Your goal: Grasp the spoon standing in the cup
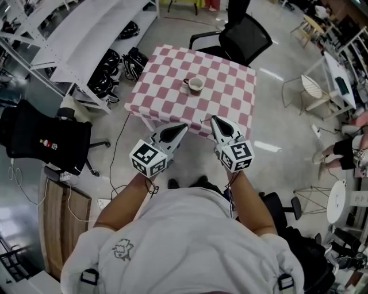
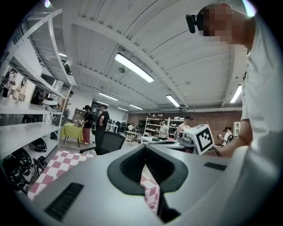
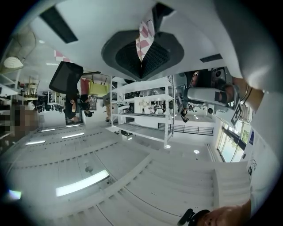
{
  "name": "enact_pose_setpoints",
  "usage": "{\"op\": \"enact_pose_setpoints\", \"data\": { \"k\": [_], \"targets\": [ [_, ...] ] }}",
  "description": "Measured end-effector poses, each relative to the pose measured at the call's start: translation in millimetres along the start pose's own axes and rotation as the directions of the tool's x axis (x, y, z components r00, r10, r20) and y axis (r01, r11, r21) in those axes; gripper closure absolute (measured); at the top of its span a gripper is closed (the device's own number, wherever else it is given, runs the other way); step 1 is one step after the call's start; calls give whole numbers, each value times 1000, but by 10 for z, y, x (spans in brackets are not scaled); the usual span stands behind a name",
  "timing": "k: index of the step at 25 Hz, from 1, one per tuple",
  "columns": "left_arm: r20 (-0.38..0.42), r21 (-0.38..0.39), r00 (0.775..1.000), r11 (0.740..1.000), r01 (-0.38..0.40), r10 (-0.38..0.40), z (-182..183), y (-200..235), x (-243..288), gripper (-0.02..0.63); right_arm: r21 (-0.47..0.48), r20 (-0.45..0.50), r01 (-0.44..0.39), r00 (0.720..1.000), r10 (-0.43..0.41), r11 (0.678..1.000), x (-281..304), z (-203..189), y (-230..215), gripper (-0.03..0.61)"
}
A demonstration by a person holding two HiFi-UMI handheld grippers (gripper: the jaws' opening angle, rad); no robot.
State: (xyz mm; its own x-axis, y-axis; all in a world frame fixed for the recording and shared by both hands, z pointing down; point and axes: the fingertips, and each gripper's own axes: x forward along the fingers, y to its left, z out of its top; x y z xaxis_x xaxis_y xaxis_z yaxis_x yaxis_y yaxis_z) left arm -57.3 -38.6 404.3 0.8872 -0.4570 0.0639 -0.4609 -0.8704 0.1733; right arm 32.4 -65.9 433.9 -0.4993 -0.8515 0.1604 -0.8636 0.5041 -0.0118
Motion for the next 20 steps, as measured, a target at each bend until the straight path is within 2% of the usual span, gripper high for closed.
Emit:
{"op": "enact_pose_setpoints", "data": {
  "k": [11, 20],
  "targets": [
    [31, 17, 999, 999, -30, 30, 135, -542, 141, 600, -29, 41, -49, 998, 51, 998, -618, 224, -50, 546],
    [34, 28, 996, 996, -83, 82, -87, -1135, 292, 600, -27, 46, -109, 993, 110, 994, -1220, 64, -152, 547]
  ]
}}
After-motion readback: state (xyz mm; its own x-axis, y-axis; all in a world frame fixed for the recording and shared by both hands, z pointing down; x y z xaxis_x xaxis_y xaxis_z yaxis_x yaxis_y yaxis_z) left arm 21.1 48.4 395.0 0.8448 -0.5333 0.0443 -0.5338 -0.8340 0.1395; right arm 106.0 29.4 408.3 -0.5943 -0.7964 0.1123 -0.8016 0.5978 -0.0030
